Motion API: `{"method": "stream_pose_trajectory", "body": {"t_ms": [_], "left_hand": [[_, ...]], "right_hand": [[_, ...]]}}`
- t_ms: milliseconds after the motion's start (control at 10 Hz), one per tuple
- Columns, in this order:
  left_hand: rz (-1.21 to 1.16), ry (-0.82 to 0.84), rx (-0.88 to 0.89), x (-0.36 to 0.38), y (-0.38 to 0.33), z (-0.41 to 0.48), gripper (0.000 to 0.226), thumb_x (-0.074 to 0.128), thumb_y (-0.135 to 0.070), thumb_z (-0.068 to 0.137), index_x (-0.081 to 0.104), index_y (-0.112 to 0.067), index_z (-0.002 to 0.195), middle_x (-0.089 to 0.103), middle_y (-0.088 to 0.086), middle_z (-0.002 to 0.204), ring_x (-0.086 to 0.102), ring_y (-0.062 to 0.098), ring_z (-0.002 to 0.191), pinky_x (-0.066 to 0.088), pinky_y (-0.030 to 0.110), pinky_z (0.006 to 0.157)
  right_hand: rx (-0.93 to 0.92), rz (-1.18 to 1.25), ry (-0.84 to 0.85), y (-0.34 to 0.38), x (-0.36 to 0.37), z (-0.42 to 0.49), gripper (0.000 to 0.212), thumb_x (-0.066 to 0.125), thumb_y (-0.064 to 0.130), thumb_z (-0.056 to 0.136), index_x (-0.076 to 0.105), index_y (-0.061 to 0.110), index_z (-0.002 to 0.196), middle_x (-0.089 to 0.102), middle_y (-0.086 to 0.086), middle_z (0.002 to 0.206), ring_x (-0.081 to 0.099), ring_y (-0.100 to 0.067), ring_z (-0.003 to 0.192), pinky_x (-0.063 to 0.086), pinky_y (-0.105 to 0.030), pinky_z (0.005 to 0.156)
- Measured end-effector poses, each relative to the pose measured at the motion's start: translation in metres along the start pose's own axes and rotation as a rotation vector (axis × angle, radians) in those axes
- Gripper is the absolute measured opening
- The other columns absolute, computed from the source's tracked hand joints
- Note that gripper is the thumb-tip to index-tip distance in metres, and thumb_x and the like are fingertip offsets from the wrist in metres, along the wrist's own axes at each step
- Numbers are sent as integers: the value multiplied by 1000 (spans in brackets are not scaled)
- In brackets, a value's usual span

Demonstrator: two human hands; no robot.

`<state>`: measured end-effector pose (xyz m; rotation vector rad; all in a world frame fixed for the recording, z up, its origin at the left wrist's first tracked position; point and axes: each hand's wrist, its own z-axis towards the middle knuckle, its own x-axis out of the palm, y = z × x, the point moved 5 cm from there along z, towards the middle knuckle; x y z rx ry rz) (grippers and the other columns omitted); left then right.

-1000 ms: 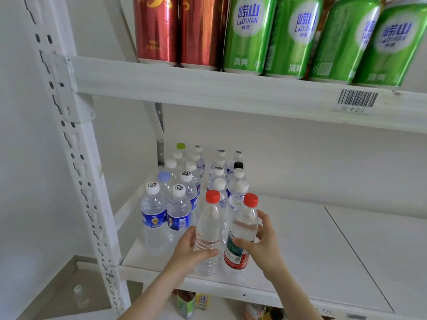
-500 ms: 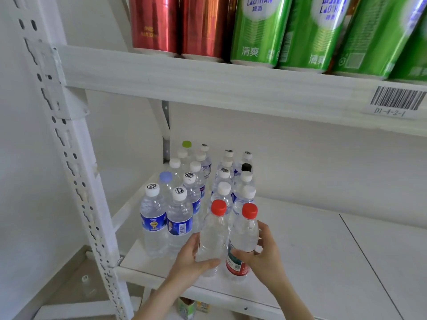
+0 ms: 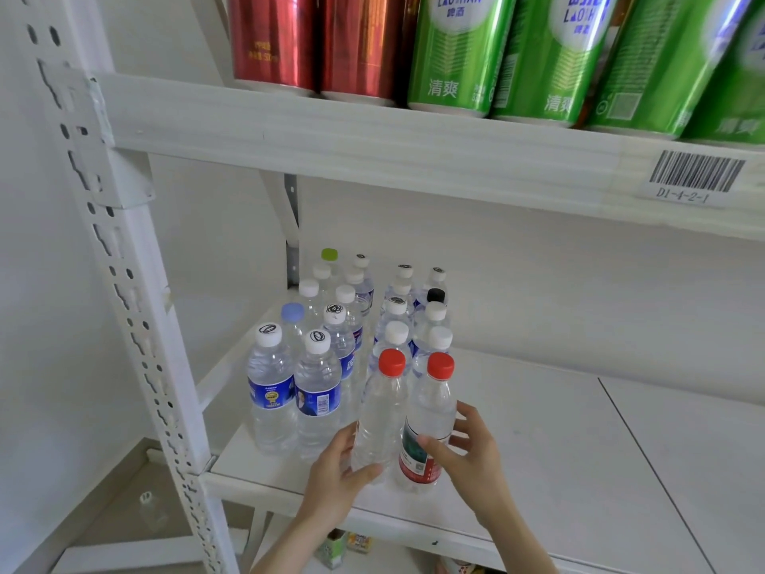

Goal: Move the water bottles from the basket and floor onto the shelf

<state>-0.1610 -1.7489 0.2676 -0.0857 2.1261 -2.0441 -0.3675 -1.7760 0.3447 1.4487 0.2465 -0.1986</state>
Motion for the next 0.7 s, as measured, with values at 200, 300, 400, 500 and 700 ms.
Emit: {"method": "stream_pose_trajectory", "body": {"t_ms": [200,300,400,500,700], "left_hand": [[6,-1,-13,2,0,0,69,81,-21,77,46,-33,136,61,-22,122,60,1,114,49,17,91],[6,-19,-12,3,-2,-5,70,80,-20,78,45,-35,136,61,-30,114,59,-12,107,48,5,78],[80,-28,12,1,-6,-9,71,77,-23,80,42,-35,140,57,-22,129,55,4,123,45,16,97],[245,-50,65,-7,-11,-16,70,72,-28,85,38,-28,146,48,-6,145,45,15,134,39,34,110],[812,-126,380,-28,-32,-65,55,53,-45,94,41,-29,145,43,-4,149,42,14,135,41,28,104]], "right_hand": [[20,-15,0,1,5,2,58,83,29,73,50,33,120,66,11,103,64,-9,95,52,-22,71],[36,-34,6,4,6,-1,55,82,32,74,50,33,118,64,13,103,63,-6,93,50,-18,67],[41,-48,13,4,5,-2,53,81,33,75,51,29,119,64,10,109,62,-7,95,51,-19,68],[25,-104,22,6,3,-8,52,79,34,77,48,30,118,63,9,110,61,-6,96,48,-15,67],[-162,-487,-184,14,-10,-55,60,68,44,85,43,24,136,56,4,130,55,-16,114,48,-33,89]]}}
